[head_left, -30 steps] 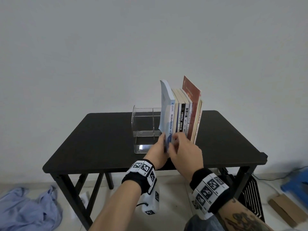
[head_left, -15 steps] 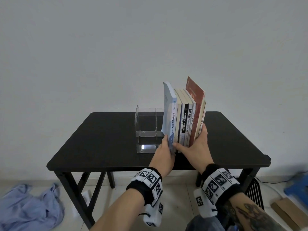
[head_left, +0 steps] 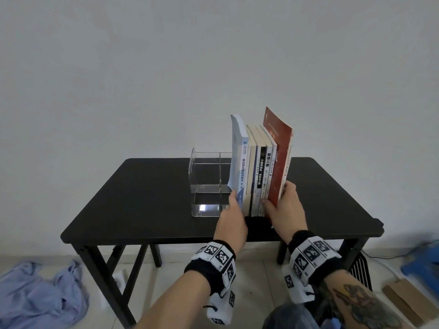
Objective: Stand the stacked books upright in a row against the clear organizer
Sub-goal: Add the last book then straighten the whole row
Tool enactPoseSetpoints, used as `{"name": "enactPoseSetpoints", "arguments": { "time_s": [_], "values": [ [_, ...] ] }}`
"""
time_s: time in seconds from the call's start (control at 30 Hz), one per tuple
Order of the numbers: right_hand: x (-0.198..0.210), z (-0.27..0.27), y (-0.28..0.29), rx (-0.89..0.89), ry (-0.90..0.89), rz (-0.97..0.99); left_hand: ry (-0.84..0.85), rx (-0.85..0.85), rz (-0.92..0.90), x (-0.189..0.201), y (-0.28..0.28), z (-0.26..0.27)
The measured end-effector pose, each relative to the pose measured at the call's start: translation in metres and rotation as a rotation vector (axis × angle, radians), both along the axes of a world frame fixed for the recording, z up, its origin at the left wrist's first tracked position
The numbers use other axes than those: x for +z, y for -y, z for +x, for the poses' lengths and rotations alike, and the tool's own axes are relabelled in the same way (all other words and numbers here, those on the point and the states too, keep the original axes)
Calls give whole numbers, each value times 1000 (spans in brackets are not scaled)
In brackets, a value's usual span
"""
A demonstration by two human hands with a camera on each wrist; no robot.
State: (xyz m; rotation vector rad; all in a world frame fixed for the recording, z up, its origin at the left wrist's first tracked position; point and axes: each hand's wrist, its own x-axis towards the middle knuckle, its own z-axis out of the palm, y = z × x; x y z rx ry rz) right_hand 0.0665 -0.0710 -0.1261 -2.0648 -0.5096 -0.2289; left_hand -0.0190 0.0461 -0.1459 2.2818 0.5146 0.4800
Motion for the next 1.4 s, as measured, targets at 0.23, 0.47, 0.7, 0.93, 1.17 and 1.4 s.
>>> {"name": "enactPoseSetpoints", "arguments": {
  "time_s": [0.23,0.47,0.7,0.93,1.17,1.4],
  "values": [
    [0,-3,-2,-3,-22,9,48,-35,-102,-2,-8,3],
    [6,-10,-7,12,-63,-6,298,198,216,11,-16,-21],
    [15,-7,-12,29,-143,-42,124,316,184,32,-42,-27],
    [34,-4,-25,116,-284,-87,95,256,-143,39,-69,-22],
    [53,6,-65,239,-459,-155,43,260,-187,53,-114,-23],
    [64,9,-108,344,-612,-178,-38,293,-199,59,-158,-26]
  ]
}}
